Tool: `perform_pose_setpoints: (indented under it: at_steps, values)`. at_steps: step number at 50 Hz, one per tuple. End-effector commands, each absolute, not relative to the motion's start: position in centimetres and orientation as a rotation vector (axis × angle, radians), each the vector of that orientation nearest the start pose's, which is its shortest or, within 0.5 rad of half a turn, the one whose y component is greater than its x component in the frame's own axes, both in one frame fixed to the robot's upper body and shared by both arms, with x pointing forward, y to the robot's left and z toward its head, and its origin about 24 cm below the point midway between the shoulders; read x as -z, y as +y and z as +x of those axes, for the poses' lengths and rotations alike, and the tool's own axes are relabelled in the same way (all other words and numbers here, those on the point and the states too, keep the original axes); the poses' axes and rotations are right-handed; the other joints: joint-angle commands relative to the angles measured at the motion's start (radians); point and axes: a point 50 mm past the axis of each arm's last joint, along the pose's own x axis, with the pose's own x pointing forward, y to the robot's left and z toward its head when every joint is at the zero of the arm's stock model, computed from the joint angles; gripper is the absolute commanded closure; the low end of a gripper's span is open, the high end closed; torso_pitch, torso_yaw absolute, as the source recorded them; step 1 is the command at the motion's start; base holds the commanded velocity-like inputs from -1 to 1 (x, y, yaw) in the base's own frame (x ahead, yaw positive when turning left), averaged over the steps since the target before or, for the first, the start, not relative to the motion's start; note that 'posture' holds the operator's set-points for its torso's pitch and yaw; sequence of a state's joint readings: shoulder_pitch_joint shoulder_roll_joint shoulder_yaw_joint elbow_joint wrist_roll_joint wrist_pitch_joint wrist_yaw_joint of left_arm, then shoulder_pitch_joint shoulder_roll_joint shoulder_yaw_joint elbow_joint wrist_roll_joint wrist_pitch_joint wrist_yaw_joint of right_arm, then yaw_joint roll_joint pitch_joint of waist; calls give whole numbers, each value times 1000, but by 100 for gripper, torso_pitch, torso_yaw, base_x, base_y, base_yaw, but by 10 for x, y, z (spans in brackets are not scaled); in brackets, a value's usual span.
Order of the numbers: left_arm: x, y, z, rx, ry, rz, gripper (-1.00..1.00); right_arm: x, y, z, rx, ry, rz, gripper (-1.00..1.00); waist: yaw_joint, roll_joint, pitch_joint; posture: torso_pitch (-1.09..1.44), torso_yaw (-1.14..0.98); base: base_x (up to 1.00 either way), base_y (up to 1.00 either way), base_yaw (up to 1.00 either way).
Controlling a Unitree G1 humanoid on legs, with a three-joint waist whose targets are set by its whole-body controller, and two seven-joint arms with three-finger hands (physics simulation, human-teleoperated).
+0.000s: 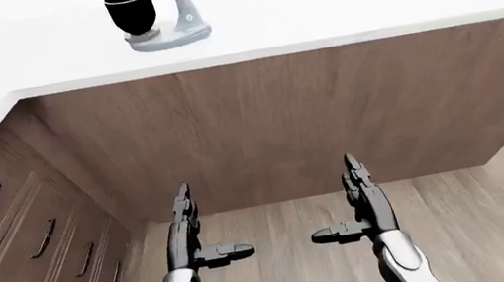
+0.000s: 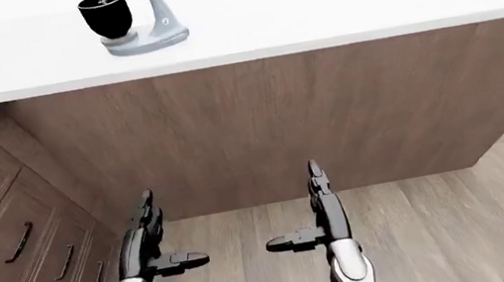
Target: Open the stand mixer head.
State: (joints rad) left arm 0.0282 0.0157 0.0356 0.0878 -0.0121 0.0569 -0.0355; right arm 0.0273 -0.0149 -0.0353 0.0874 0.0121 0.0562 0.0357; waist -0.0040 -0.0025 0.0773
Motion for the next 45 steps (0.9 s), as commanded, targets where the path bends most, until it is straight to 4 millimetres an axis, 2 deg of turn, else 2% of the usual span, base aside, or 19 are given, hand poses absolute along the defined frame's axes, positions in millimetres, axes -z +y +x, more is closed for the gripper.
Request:
perform_pose_setpoints:
  at_steps: [1, 3, 4, 5, 7, 8, 14, 16, 24, 33, 34, 37, 45]
  values:
    - [-40, 158, 253, 8, 2, 5, -100, -40, -160, 254, -8, 15, 5, -100, -2, -8, -1, 0, 0, 0, 0, 0]
    - [-40, 158, 253, 6, 4, 4, -100, -41, -160, 254, -6, 14, 5, -100, 7, -1, -62, 0, 0, 0, 0, 0]
    - [-40, 158, 253, 5, 4, 5, -100, -41, -160, 254, -4, 15, 4, -100, 7, -2, -52, 0, 0, 0, 0, 0]
    - [-41, 158, 253, 6, 3, 3, -100, -41, -161, 254, -2, 16, 8, -100, 7, -7, -17, 0, 0, 0, 0, 0]
    - [-40, 158, 253, 6, 5, 3, -100, -41, -160, 254, -8, 17, 12, -100, 7, -8, -69, 0, 0, 0, 0, 0]
    - [-40, 157, 253, 8, 6, 3, -100, -42, -160, 254, -7, 16, 12, -100, 8, -8, -75, 0, 0, 0, 0, 0]
    - [-42, 157, 254, 8, 1, -1, -100, -45, -160, 256, -8, -5, 20, -100, 8, -6, -79, 0, 0, 0, 0, 0]
    - [-44, 157, 254, 10, -18, -14, -100, -51, -161, 256, -9, -62, 10, -100, 8, -5, -81, 0, 0, 0, 0, 0]
    - [-95, 156, 248, 22, -269, -219, -100, -99, -160, 249, -40, -385, -24, -100, 7, -5, -93, 0, 0, 0, 0, 0]
    - [-136, 156, 240, 49, -402, -320, -100, -148, -152, 238, -104, -556, -19, -100, 6, -4, -92, 0, 0, 0, 0, 0]
    - [-142, 155, 240, 51, -419, -327, -100, -163, -150, 234, -121, -593, -24, -100, 6, -3, -90, 0, 0, 0, 0, 0]
    - [-156, 155, 239, 55, -442, -342, -100, -187, -147, 228, -144, -651, 21, -100, 7, -4, -87, 0, 0, 0, 0, 0]
    - [-196, 156, 228, 80, -533, -388, -100, -225, -137, 219, -205, -724, 14, -100, 4, -2, -80, 0, 0, 0, 0, 0]
